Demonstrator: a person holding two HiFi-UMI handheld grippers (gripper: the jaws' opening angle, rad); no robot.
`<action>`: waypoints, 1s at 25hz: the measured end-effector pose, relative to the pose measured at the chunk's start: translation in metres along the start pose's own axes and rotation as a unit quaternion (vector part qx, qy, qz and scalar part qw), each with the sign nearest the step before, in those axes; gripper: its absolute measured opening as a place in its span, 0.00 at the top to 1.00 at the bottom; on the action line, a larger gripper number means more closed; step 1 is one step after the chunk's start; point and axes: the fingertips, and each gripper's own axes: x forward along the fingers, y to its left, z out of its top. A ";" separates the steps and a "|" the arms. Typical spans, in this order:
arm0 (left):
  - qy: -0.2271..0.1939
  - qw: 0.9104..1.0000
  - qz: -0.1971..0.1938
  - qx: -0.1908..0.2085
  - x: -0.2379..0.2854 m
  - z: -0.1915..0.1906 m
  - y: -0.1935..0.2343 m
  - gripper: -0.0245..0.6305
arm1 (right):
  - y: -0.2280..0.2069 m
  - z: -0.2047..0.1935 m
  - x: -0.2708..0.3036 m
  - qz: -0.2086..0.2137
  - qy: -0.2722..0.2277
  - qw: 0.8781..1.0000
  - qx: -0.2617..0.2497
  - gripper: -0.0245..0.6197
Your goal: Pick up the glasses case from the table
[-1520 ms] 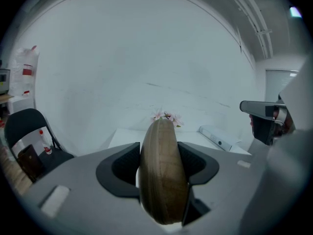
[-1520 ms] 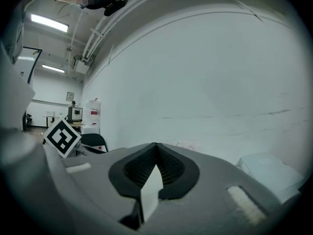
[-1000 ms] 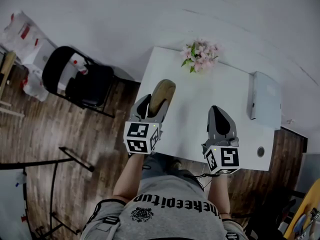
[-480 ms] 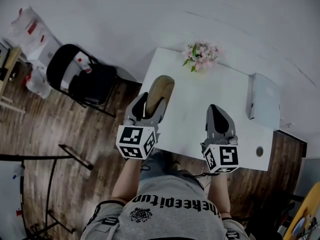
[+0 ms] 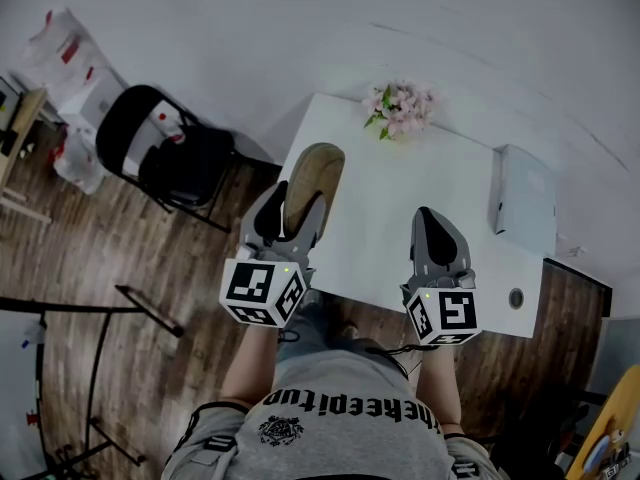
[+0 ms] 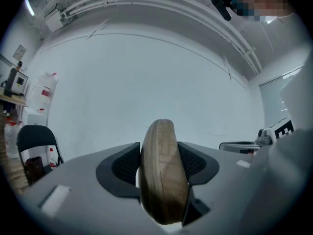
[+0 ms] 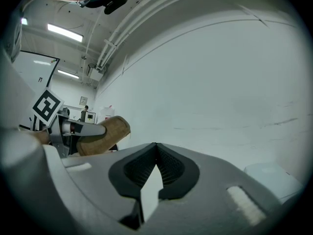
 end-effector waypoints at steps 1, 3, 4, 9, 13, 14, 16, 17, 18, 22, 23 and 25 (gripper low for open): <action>-0.004 1.000 0.000 0.001 -0.003 0.001 -0.002 0.58 | 0.000 0.000 -0.002 0.001 -0.001 1.000 -0.001 0.96; -0.013 1.000 0.001 0.003 -0.008 0.004 -0.004 0.58 | 0.001 0.001 -0.006 0.002 -0.002 1.000 -0.002 0.96; -0.017 1.000 0.001 0.004 -0.010 0.006 -0.005 0.58 | 0.002 0.002 -0.007 0.003 -0.003 1.000 -0.002 0.96; -0.035 0.999 0.003 0.012 -0.020 0.010 -0.011 0.58 | 0.003 0.004 -0.016 0.005 -0.006 1.000 -0.006 0.96; -0.043 0.999 0.005 0.018 -0.026 0.012 -0.017 0.58 | 0.002 0.009 -0.024 0.002 -0.015 1.000 -0.004 0.96; -0.046 0.999 0.004 0.018 -0.028 0.013 -0.018 0.58 | 0.001 0.010 -0.026 0.001 -0.016 1.000 -0.004 0.96; -0.054 0.998 0.004 0.021 -0.031 0.014 -0.021 0.58 | 0.000 0.011 -0.030 -0.001 -0.017 1.000 -0.004 0.96; -0.058 0.998 0.005 0.023 -0.032 0.015 -0.023 0.58 | -0.001 0.011 -0.031 -0.002 -0.018 1.000 -0.004 0.96; -0.061 0.998 0.006 0.025 -0.034 0.016 -0.024 0.58 | -0.002 0.011 -0.033 -0.002 -0.018 1.000 -0.003 0.96; -0.069 0.997 0.009 0.033 -0.038 0.018 -0.029 0.58 | -0.004 0.013 -0.038 -0.003 -0.022 1.000 -0.001 0.96; -0.071 0.997 0.010 0.034 -0.038 0.019 -0.030 0.58 | -0.004 0.013 -0.039 -0.003 -0.022 1.000 -0.002 0.96; -0.073 0.997 0.010 0.037 -0.039 0.020 -0.031 0.58 | -0.005 0.014 -0.040 -0.002 -0.024 1.000 -0.003 0.96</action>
